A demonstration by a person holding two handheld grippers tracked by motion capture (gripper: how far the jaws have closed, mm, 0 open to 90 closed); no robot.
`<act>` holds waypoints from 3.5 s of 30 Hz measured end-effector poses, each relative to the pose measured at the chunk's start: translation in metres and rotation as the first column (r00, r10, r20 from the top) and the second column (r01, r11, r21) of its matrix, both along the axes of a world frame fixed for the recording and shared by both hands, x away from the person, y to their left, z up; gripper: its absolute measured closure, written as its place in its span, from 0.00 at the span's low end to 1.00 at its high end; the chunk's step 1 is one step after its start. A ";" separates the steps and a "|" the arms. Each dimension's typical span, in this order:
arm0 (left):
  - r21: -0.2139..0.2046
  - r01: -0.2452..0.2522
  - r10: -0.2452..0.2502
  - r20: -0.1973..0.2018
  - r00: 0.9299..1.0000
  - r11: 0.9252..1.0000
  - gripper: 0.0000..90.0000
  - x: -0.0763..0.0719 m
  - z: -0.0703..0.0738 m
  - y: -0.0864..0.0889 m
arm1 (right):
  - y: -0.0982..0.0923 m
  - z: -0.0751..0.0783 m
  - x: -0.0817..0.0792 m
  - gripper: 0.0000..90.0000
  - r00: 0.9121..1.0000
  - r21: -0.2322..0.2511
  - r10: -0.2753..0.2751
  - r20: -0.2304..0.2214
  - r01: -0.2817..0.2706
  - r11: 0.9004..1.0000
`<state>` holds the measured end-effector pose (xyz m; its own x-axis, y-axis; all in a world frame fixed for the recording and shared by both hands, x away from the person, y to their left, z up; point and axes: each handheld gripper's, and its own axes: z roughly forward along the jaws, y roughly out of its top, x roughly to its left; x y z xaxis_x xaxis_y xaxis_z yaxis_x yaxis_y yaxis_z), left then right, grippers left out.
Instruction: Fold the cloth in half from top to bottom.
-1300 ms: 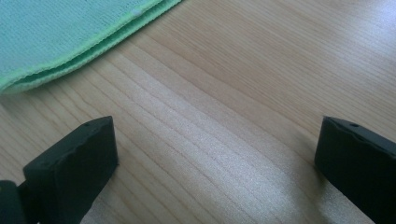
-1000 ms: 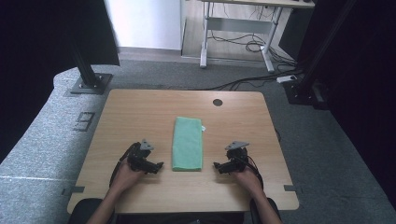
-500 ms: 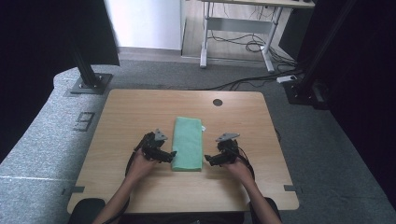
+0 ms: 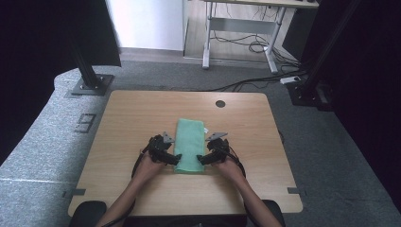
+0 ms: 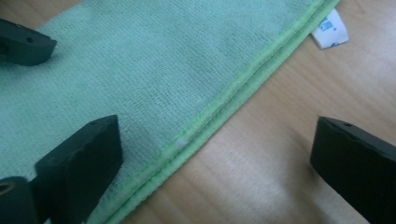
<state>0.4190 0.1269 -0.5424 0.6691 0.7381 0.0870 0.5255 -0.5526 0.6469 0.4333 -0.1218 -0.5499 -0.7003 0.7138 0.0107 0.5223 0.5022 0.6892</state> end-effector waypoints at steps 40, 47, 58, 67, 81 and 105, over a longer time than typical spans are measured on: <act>-0.089 0.028 -0.033 -0.057 0.998 0.996 0.00 -0.012 -0.007 0.015 | -0.009 0.002 -0.052 0.07 0.997 -0.003 0.080 -0.020 -0.080 0.997; -0.088 0.028 -0.033 -0.057 0.998 0.996 0.00 -0.012 -0.007 0.015 | -0.008 0.014 -0.034 0.10 0.998 0.038 0.063 -0.027 -0.062 0.997; -0.088 0.026 -0.032 -0.059 0.998 0.996 0.00 -0.012 -0.007 0.015 | 0.006 0.036 0.014 0.37 1.000 0.035 -0.005 -0.018 0.006 0.999; -0.091 0.024 -0.030 -0.058 0.998 0.996 0.00 -0.012 -0.007 0.015 | 0.014 0.041 0.053 0.56 0.999 0.010 -0.031 -0.012 0.031 0.999; -0.090 0.020 -0.026 -0.059 0.998 0.996 0.00 -0.012 -0.007 0.015 | 0.021 0.015 0.084 0.57 0.998 -0.022 -0.039 -0.051 0.038 0.999; -0.092 -0.005 -0.001 -0.058 0.998 0.996 0.00 -0.014 -0.007 0.013 | 0.021 0.052 0.056 0.94 0.998 0.024 0.067 0.012 -0.067 0.997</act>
<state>0.4048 0.1403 -0.5495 0.6696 0.7425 -0.0201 0.5644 -0.4911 0.6635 0.4889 -0.1007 -0.4974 -0.7465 0.6651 0.0190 0.4801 0.5187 0.7074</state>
